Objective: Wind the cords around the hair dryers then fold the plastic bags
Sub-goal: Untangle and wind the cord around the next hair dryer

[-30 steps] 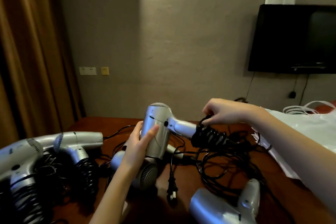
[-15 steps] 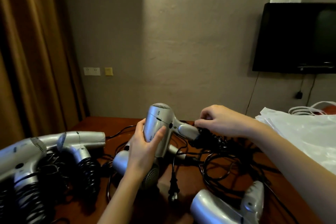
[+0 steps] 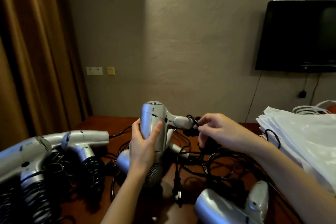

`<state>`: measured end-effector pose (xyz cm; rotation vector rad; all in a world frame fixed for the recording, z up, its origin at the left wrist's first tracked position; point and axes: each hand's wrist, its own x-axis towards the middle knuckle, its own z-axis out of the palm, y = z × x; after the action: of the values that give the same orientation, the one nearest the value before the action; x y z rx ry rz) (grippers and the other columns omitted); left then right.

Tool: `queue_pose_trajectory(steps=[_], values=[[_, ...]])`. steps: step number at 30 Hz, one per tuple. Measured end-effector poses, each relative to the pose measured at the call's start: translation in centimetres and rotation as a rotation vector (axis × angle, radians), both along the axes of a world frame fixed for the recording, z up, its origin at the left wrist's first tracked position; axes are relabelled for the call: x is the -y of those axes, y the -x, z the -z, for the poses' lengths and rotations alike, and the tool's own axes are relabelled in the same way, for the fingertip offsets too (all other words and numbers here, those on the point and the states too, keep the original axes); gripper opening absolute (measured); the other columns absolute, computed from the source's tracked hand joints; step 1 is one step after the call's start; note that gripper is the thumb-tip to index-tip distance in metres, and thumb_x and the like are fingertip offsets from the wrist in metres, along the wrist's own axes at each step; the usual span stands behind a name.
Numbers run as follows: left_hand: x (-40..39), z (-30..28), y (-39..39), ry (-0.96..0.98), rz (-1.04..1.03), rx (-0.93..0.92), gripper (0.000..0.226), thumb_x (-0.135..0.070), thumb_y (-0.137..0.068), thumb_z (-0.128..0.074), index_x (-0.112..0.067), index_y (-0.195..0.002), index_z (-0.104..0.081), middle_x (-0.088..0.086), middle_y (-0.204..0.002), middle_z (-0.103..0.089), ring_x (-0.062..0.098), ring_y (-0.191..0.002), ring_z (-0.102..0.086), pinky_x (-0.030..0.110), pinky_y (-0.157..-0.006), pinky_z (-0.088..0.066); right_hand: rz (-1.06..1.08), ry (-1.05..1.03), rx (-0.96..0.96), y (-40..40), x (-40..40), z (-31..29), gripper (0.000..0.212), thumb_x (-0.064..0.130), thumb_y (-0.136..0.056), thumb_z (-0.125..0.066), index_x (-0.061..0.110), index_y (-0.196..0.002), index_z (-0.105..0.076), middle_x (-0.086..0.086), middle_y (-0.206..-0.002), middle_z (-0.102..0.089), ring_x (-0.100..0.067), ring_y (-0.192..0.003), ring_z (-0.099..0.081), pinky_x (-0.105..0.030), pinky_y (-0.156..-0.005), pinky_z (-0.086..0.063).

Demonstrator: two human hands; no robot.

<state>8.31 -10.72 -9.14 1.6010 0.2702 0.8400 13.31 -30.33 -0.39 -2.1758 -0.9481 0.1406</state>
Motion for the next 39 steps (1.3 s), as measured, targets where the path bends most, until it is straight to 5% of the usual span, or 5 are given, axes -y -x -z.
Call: queue_pose_trajectory(steps=[14,20,23,32,39], values=[[-0.5,-0.6,0.0,0.326,0.079,0.038,0.073,-0.056,-0.069,-0.065,-0.015,-0.128,-0.053,0.01,-0.112,-0.067,0.027,-0.1,-0.067,0.05,-0.089,-0.054,-0.057,0.009,0.259,-1.4,-1.0,4.4,0.023,0.028,-0.097,-0.053,0.018,-0.1,-0.073,0.012,-0.086,-0.072,0.001,-0.08,-0.064,-0.027,-0.077,-0.049],[-0.8,-0.6,-0.2,0.436,0.175,0.076,0.06,-0.052,-0.07,-0.066,-0.011,-0.115,-0.061,0.018,-0.104,-0.071,0.029,-0.086,-0.068,0.04,-0.074,-0.051,-0.079,-0.148,-0.054,-2.7,-1.7,5.3,0.053,0.065,-0.081,-0.059,0.015,-0.063,-0.064,0.006,-0.058,-0.059,-0.009,-0.057,-0.054,-0.021,-0.065,-0.04],[-1.0,-0.6,-0.2,0.445,0.203,0.086,0.06,-0.05,-0.072,-0.066,-0.009,-0.116,-0.06,0.02,-0.103,-0.07,0.032,-0.087,-0.068,0.042,-0.075,-0.052,-0.085,-0.225,-0.222,-3.2,-1.8,5.1,0.047,0.05,-0.08,-0.064,0.008,-0.06,-0.058,0.003,-0.054,-0.058,-0.009,-0.052,-0.055,-0.02,-0.062,-0.042],[-1.3,-0.7,-0.2,0.465,0.259,0.094,0.056,-0.046,-0.075,-0.066,-0.007,-0.115,-0.061,0.024,-0.102,-0.068,0.033,-0.083,-0.065,0.042,-0.075,-0.052,-0.26,-0.12,-0.346,-4.2,0.1,2.5,0.015,0.043,-0.082,-0.069,0.028,-0.081,-0.069,0.007,-0.073,-0.064,-0.008,-0.068,-0.059,-0.021,-0.067,-0.044],[-1.3,-0.6,-0.3,0.464,0.285,0.082,0.064,-0.048,-0.072,-0.067,-0.002,-0.116,-0.059,0.024,-0.098,-0.068,0.035,-0.08,-0.064,0.038,-0.067,-0.053,-0.216,0.064,-0.424,-3.7,0.2,3.5,0.055,0.061,-0.08,-0.062,0.008,-0.091,-0.066,-0.015,-0.086,-0.071,-0.02,-0.06,-0.066,-0.029,-0.063,-0.052]])
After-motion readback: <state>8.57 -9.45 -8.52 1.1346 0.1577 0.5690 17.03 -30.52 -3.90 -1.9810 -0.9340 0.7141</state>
